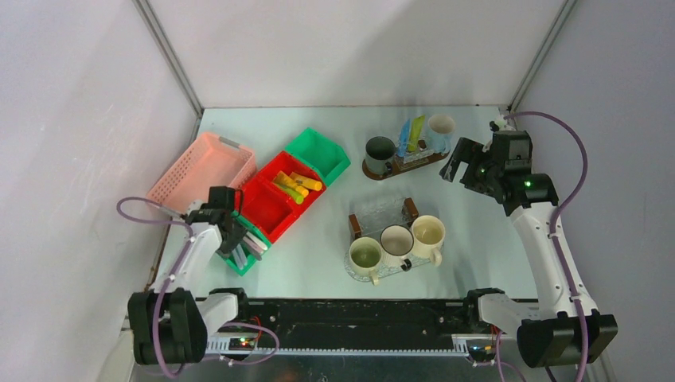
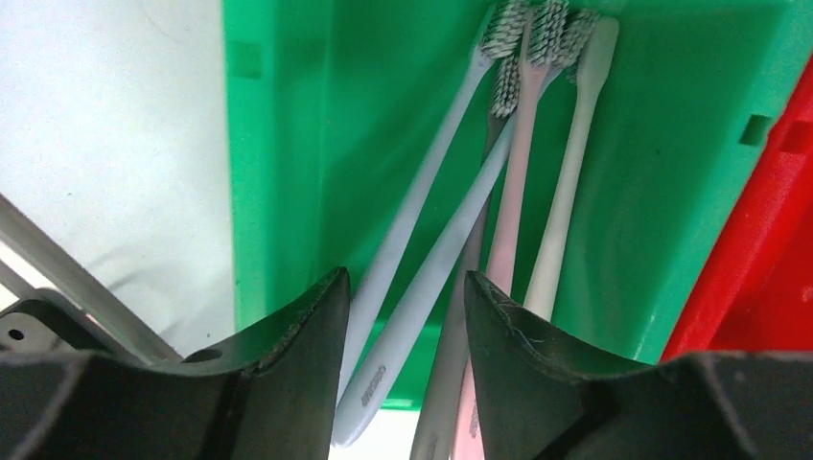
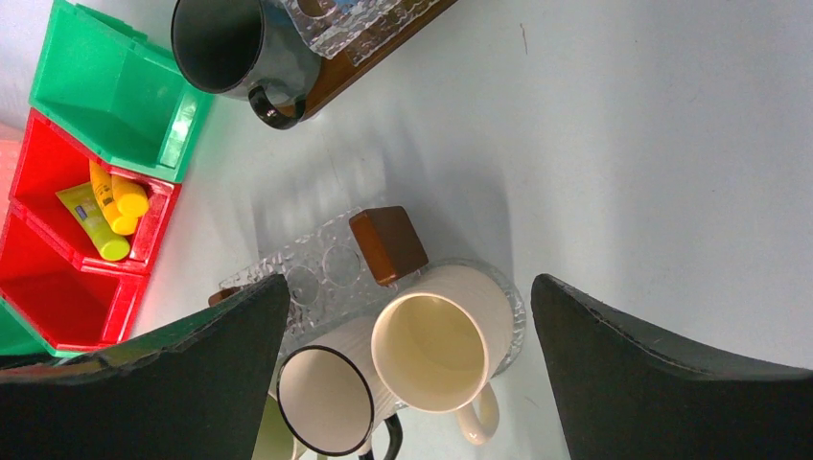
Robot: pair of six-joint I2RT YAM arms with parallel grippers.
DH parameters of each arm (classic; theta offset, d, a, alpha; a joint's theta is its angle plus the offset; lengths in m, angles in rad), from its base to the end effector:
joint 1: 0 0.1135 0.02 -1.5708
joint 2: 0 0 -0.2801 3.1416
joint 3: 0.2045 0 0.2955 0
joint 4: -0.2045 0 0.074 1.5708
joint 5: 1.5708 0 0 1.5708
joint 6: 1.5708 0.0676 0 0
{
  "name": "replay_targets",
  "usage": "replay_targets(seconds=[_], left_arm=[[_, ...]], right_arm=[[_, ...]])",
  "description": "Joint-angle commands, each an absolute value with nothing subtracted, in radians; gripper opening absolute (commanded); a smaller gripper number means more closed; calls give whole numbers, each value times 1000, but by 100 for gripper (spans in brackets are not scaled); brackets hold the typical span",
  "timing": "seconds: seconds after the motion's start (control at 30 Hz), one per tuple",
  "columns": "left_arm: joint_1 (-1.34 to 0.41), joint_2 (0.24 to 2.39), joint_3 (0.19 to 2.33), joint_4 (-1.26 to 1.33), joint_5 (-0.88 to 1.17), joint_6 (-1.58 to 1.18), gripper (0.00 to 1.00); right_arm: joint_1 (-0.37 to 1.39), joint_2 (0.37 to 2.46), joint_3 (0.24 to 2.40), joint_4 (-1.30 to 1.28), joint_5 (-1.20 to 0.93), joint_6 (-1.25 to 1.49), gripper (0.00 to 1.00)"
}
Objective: Prepare toiletry sets of a toothbrush and toothpaste on the tray
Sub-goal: Pick up the toothbrush from the storage box.
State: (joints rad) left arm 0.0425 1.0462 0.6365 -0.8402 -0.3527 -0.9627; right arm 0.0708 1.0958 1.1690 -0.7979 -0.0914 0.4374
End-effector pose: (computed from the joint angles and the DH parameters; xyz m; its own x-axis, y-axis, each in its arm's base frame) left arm 0.2112 0.0324 0.1653 -0.4196 -0.7887 -0.4492 -0.8631 0.4999 -0.0716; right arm 0.2807 0.0261 0.3499 -0.6577 0.3762 -0.6526 0.1545 0.9153 0.3720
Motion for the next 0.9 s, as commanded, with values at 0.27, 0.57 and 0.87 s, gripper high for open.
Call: replay_targets(seconds=[0.27,0.57,0.87], left_arm=[[55,1250,696,-649,-290,-976,42],[55,1238,774,-795,-336,-987,36],[55,1154,704,-811,-327,-991,20]], right_arm=[[72,1088,1174,-784,-75,435,99],[70,1087,1174,-780,-75,434,99],[68,1107,1174,-765,-105,444,100]])
